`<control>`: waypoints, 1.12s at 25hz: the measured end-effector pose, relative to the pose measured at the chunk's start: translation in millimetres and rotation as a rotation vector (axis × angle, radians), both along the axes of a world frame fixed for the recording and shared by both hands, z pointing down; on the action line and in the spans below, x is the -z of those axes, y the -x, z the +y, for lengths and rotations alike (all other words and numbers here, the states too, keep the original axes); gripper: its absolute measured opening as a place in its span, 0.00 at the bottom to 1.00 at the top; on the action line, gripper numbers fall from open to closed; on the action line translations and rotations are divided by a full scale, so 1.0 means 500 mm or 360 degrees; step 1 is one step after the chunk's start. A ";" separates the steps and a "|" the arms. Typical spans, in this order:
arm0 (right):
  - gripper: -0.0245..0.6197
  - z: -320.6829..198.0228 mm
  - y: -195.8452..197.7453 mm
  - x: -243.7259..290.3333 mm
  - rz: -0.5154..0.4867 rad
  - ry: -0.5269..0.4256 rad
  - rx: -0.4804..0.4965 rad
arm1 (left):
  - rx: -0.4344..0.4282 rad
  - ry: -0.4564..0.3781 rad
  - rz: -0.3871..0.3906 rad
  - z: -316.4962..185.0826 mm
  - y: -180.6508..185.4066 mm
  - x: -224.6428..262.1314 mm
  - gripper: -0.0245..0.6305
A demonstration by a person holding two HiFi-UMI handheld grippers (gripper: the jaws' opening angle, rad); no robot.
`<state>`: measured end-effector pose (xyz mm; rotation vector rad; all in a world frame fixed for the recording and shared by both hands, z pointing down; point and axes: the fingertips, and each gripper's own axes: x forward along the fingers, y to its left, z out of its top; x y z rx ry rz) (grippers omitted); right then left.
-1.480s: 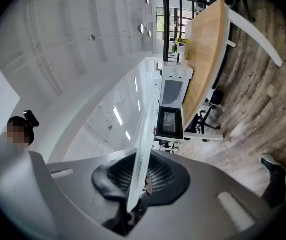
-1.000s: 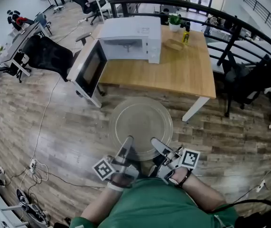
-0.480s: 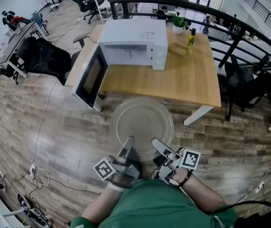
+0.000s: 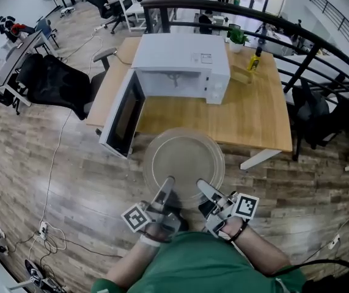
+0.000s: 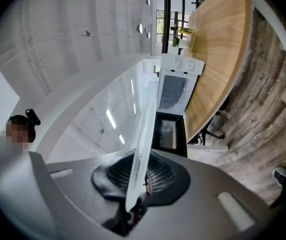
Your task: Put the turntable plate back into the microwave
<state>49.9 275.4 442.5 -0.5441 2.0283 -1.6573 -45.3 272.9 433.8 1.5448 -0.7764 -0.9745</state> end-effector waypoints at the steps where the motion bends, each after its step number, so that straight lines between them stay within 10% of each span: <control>1: 0.11 -0.011 0.011 0.000 0.0004 0.0005 -0.0007 | -0.0007 0.0004 0.0007 -0.012 0.010 -0.001 0.11; 28: 0.11 -0.243 0.123 -0.034 0.0091 0.0036 -0.0060 | -0.0059 0.0050 0.0114 -0.248 0.123 -0.040 0.11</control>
